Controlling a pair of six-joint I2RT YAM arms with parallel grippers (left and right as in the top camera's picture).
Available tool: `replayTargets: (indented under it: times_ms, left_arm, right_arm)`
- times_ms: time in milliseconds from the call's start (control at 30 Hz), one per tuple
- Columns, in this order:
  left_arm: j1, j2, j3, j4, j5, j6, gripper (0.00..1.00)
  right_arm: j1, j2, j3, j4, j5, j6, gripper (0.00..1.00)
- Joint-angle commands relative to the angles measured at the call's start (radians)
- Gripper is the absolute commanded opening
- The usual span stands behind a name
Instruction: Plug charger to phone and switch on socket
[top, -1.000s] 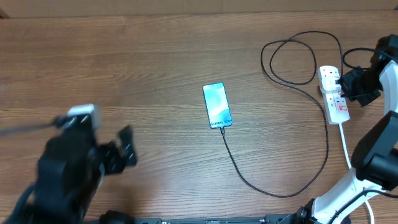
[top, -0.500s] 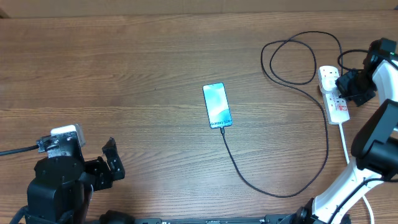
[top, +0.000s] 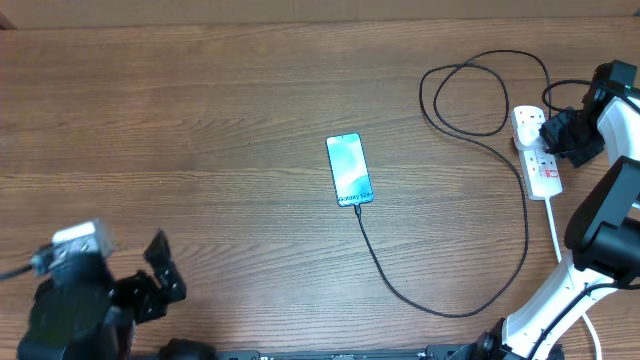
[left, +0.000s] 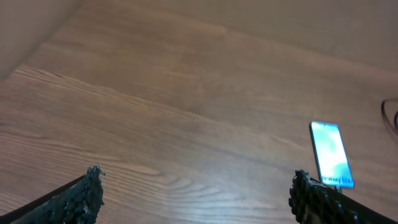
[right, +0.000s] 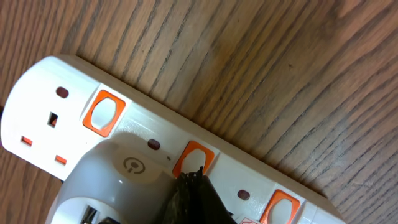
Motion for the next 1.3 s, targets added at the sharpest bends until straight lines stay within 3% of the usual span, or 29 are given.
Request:
replayTargets:
  times_ms: [0, 333, 967, 1267]
  left_arm:
    - [0.039, -0.092, -0.001, 0.0, -0.016, -0.01, 1.0]
    - [0.069, -0.197, -0.001, -0.005, -0.016, -0.01, 1.0]
    - [0.069, -0.203, -0.001, -0.158, -0.016, -0.01, 1.0]
    - [0.069, -0.204, -0.001, -0.161, -0.016, -0.01, 0.99]
  right_arm:
    - [-0.001, 0.005, 0.034, 0.016, -0.033, -0.005, 0.04]
    - [-0.001, 0.007, 0.034, 0.024, -0.048, -0.009, 0.04]
    - [0.005, 0.12, 0.034, 0.03, -0.157, -0.05, 0.04]
    - [0.047, 0.128, 0.034, 0.019, -0.154, -0.077, 0.04]
